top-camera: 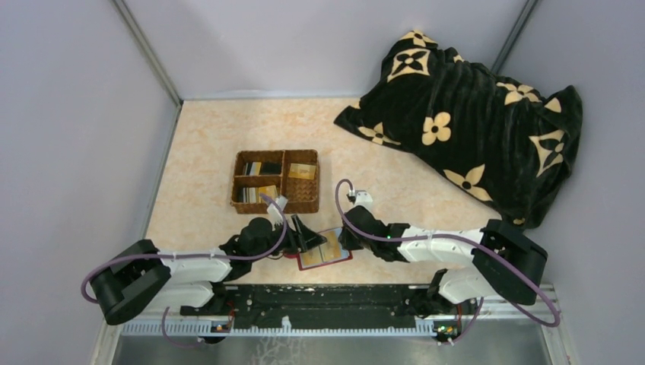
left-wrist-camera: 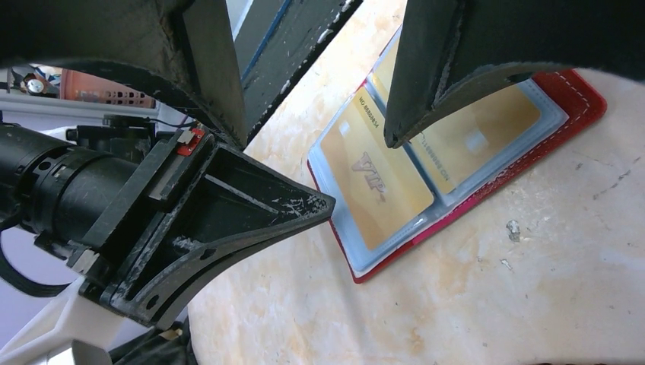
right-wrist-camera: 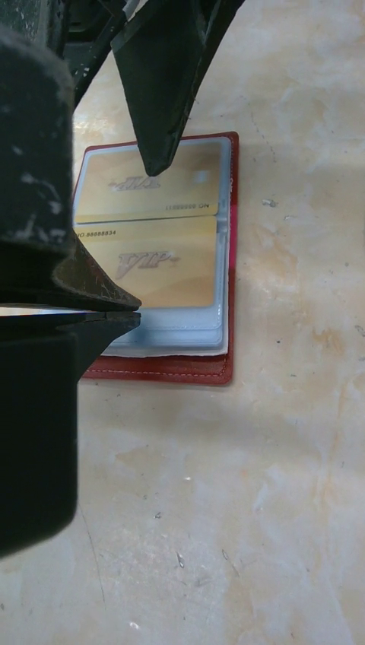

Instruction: Take the credit cards out of the card holder

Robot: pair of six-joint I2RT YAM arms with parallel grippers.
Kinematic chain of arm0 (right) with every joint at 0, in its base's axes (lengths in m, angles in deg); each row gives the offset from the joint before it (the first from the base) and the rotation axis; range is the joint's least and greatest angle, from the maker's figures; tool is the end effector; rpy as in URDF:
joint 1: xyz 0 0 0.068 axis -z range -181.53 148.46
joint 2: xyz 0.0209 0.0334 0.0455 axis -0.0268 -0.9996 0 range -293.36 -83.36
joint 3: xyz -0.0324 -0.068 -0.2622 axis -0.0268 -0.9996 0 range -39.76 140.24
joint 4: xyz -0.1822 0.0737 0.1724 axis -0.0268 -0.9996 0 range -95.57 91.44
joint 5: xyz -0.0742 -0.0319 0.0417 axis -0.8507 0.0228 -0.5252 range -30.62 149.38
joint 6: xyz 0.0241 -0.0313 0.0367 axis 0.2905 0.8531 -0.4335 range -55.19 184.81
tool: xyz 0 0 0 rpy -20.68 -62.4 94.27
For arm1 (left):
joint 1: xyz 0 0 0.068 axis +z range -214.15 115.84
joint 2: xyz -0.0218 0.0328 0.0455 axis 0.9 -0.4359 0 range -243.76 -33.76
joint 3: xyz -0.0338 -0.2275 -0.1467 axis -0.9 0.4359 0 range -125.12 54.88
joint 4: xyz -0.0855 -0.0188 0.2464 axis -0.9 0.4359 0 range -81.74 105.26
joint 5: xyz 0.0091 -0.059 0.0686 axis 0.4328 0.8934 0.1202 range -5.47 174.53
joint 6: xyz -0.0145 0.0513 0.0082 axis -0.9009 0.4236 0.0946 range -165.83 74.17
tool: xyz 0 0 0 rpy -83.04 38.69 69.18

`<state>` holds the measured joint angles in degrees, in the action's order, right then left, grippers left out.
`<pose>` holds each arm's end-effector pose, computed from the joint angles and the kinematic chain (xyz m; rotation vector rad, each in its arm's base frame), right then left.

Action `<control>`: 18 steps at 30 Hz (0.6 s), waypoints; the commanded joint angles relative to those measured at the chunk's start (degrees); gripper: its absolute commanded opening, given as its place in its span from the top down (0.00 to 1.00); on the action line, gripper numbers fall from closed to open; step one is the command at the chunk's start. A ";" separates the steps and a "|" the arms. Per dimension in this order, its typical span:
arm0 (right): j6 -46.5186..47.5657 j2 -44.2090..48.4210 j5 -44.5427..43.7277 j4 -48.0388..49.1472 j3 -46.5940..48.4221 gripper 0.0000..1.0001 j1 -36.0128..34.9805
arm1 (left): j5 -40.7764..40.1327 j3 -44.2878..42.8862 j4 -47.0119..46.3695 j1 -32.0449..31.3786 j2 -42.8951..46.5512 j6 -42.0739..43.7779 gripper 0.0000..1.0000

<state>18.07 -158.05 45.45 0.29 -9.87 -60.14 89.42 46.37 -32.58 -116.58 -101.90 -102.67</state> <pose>0.1333 0.2021 0.1600 -0.1313 2.4238 0.6003 0.1202 -0.1611 0.1422 -0.0172 2.1481 -1.3070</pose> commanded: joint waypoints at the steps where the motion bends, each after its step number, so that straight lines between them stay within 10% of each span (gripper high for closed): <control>1: -1.60 -0.95 1.06 4.48 -1.64 1.00 -0.01 | -1.13 -0.05 -1.31 -0.43 -0.11 -1.07 0.27; 18: -2.42 -4.01 2.42 6.44 -2.66 1.00 -0.01 | -0.48 -1.05 -1.52 -0.69 -3.45 -2.28 0.27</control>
<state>16.52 -161.01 47.08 6.28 -11.75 -60.14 88.61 46.37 -32.60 -116.80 -103.72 -103.59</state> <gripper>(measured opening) 0.005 0.726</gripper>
